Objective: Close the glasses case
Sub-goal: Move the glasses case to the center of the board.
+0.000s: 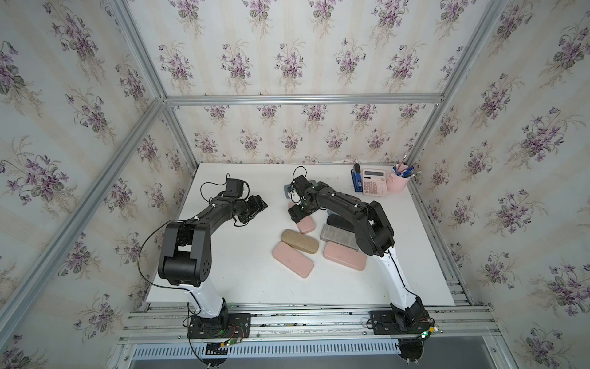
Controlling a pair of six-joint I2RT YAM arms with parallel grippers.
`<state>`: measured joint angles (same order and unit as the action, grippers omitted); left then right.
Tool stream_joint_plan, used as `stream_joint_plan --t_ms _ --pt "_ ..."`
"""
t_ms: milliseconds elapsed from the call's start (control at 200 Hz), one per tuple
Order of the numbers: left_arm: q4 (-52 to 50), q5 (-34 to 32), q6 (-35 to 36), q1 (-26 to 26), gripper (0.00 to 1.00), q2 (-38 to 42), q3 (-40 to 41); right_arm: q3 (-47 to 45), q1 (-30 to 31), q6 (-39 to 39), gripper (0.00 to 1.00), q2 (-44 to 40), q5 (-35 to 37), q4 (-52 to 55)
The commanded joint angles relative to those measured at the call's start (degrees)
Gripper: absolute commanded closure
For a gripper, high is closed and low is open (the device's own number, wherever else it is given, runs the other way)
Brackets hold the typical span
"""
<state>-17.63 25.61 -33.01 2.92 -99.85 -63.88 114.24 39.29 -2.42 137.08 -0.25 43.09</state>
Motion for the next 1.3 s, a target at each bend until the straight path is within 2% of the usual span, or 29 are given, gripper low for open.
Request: stream_joint_plan --t_ms 0,165,310,465,824,959,1089,1294 --pt "0.7 0.7 0.8 -0.1 0.21 0.1 0.0 1.6 0.1 -2.3 0.16 1.4 2.8 3.0" --pt "0.1 0.6 1.6 -0.3 0.21 0.8 0.3 -1.5 1.2 -5.3 0.18 -0.8 6.0 2.0" --pt "-0.2 0.7 2.3 -0.5 0.21 1.2 0.3 -10.3 1.6 -9.2 0.26 -6.7 6.2 -3.6" --pt "-0.2 0.9 2.4 -0.5 0.21 1.2 0.4 -14.0 1.7 -12.5 0.33 -8.9 6.6 -4.6" --pt "0.3 2.1 2.2 0.0 0.21 -0.9 -0.5 -20.7 3.2 -17.8 0.29 -15.5 1.6 -9.8" --pt "-0.2 2.7 1.8 0.2 0.2 -3.1 -2.7 -20.5 3.2 -18.1 0.26 -15.5 1.0 -7.9" --pt "-2.8 3.5 2.0 1.0 0.18 -7.0 -8.7 -21.5 3.2 -18.3 0.2 -16.1 -0.1 -7.7" --pt "-9.3 1.1 3.8 3.3 0.16 -14.3 -22.2 -21.7 3.2 -18.1 0.12 -17.3 1.0 -8.3"
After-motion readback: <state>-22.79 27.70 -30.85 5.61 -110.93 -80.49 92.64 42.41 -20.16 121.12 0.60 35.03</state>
